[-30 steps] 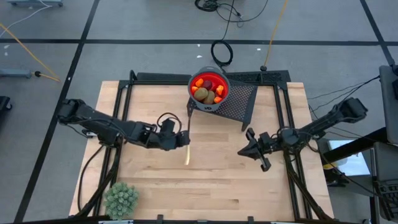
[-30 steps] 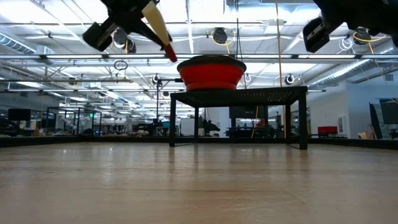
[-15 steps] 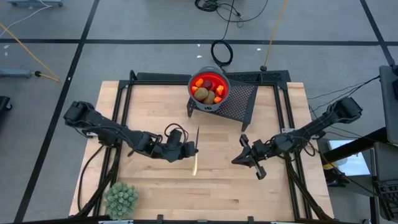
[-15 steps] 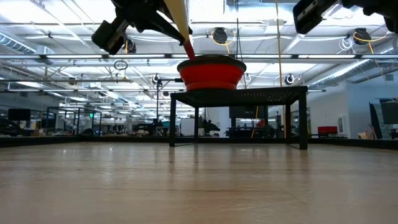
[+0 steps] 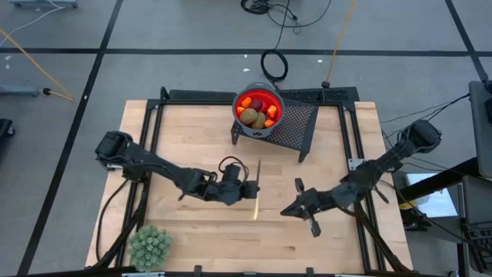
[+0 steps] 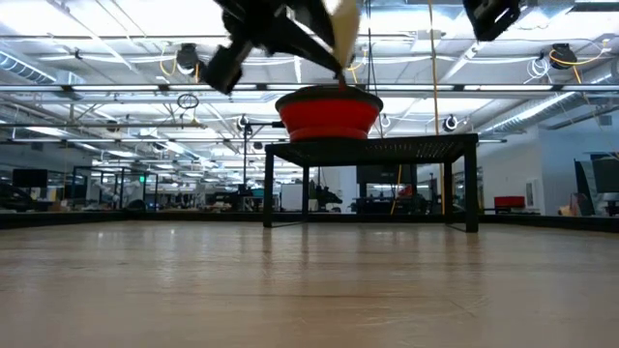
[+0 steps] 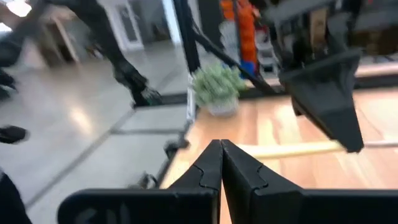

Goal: Pick & Place Fruit
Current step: Put the knife on the shelf to the right of the strainer bowl

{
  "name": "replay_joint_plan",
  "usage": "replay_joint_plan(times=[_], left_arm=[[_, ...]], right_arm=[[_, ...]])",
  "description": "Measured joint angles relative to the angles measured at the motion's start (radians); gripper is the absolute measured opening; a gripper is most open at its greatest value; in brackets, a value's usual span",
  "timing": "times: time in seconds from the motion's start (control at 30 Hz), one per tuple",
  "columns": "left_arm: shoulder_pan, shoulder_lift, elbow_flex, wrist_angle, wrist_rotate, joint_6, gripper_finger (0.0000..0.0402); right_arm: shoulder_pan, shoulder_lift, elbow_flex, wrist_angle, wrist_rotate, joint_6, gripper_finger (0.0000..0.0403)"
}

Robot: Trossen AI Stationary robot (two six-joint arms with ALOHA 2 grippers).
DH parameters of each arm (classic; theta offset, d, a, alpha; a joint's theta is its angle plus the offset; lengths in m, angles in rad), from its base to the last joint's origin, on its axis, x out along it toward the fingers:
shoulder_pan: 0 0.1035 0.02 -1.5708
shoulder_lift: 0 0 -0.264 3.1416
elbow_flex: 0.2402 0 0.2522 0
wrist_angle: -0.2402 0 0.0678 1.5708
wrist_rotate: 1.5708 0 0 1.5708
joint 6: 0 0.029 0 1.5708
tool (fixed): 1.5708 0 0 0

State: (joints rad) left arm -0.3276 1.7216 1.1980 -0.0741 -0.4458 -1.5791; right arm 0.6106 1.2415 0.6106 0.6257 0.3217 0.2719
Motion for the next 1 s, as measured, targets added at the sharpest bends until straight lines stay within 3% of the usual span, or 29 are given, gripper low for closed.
replay_joint_plan(times=[0.2, 0.5, 0.83, 1.0], left_arm=[[0.015, 0.085, 0.085, -0.021, 0.033, 0.057, 0.002], [0.019, 0.138, 0.192, -0.016, 0.046, 0.198, 0.002], [0.019, 0.138, 0.223, -0.071, -0.006, 0.256, 0.0021], [0.019, 0.138, 0.223, -0.074, -0.017, 0.27, 0.0021]], right_arm=[[0.061, 0.001, 0.094, -0.203, 0.102, 0.034, 0.0], [0.126, 0.0, 0.106, -0.316, 0.199, 0.106, 0.0], [0.123, 0.0, 0.105, -0.339, 0.207, 0.18, 0.0], [0.088, 0.0, 0.105, -0.347, 0.211, 0.299, 0.0]])
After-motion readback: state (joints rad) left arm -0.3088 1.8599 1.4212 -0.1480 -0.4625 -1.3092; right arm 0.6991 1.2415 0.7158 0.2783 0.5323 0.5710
